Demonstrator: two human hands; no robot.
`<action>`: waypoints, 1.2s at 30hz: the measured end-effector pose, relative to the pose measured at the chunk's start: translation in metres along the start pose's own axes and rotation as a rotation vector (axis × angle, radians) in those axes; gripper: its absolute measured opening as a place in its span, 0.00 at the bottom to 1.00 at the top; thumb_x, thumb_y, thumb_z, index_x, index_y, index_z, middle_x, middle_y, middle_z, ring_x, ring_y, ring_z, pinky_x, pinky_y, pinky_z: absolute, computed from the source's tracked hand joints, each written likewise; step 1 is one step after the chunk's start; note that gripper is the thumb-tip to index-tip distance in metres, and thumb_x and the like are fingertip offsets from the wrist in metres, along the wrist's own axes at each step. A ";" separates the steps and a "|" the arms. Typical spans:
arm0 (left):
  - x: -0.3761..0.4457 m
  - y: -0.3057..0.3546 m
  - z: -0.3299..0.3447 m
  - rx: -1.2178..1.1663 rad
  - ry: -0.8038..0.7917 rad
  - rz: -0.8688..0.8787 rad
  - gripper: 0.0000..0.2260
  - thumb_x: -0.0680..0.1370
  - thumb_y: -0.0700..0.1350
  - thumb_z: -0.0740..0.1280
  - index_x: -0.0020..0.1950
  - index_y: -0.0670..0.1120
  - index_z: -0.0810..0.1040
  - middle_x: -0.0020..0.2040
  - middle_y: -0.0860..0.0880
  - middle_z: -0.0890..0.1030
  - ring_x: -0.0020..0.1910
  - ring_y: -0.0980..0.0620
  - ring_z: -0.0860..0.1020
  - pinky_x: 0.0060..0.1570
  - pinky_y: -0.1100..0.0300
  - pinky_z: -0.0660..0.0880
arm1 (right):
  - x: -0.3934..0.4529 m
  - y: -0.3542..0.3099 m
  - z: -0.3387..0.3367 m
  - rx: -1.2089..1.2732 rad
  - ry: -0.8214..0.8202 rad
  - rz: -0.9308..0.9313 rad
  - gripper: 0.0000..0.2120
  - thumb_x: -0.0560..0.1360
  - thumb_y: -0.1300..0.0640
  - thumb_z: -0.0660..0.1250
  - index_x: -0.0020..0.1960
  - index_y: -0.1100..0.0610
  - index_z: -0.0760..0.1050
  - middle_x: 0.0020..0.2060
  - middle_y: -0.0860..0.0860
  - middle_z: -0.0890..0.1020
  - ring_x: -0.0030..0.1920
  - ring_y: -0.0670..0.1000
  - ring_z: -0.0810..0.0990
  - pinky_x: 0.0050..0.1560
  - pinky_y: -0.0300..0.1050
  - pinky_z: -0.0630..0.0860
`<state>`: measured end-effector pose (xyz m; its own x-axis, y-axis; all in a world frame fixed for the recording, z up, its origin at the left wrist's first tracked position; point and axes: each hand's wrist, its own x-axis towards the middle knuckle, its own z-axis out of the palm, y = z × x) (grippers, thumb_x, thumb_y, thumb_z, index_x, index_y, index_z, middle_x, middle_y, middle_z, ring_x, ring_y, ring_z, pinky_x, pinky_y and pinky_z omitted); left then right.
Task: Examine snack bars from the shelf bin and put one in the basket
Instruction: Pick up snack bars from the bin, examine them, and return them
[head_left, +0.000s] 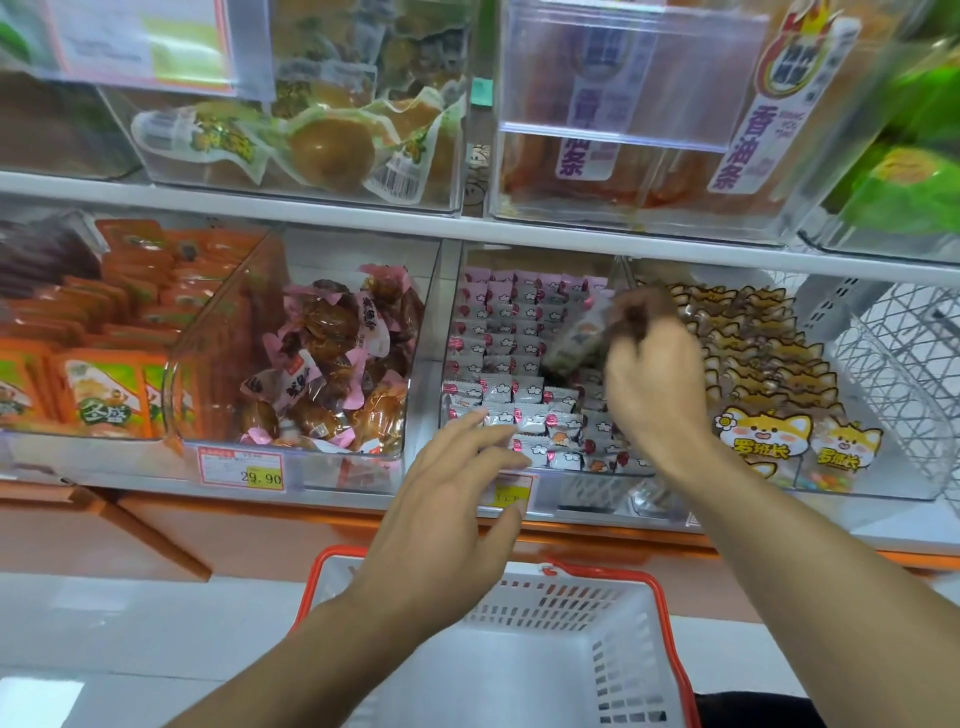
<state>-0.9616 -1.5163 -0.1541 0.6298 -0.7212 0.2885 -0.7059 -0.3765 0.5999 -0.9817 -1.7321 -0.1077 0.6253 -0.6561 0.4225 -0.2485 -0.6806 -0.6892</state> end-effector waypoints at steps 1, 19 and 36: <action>0.000 0.001 -0.001 -0.037 0.033 -0.019 0.14 0.78 0.49 0.70 0.63 0.58 0.77 0.67 0.65 0.73 0.73 0.67 0.61 0.72 0.68 0.55 | -0.003 -0.003 -0.005 0.117 0.065 0.014 0.08 0.83 0.61 0.60 0.50 0.48 0.69 0.39 0.44 0.79 0.33 0.37 0.77 0.28 0.28 0.67; 0.019 -0.003 -0.019 -1.022 0.274 -0.713 0.07 0.79 0.48 0.69 0.52 0.45 0.82 0.41 0.49 0.87 0.42 0.53 0.85 0.39 0.65 0.80 | -0.056 -0.019 -0.017 0.903 -0.270 0.639 0.05 0.81 0.61 0.66 0.47 0.60 0.77 0.46 0.56 0.88 0.45 0.53 0.88 0.46 0.43 0.84; 0.023 -0.006 -0.020 -1.230 0.263 -0.688 0.07 0.83 0.41 0.63 0.47 0.44 0.77 0.46 0.43 0.87 0.45 0.46 0.87 0.41 0.61 0.83 | -0.051 -0.011 -0.029 0.725 -0.513 0.260 0.15 0.76 0.55 0.73 0.62 0.45 0.80 0.62 0.41 0.82 0.59 0.55 0.82 0.50 0.60 0.84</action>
<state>-0.9367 -1.5193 -0.1360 0.8613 -0.4280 -0.2739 0.3972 0.2310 0.8882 -1.0321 -1.7005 -0.1046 0.9089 -0.4170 0.0095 -0.0115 -0.0478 -0.9988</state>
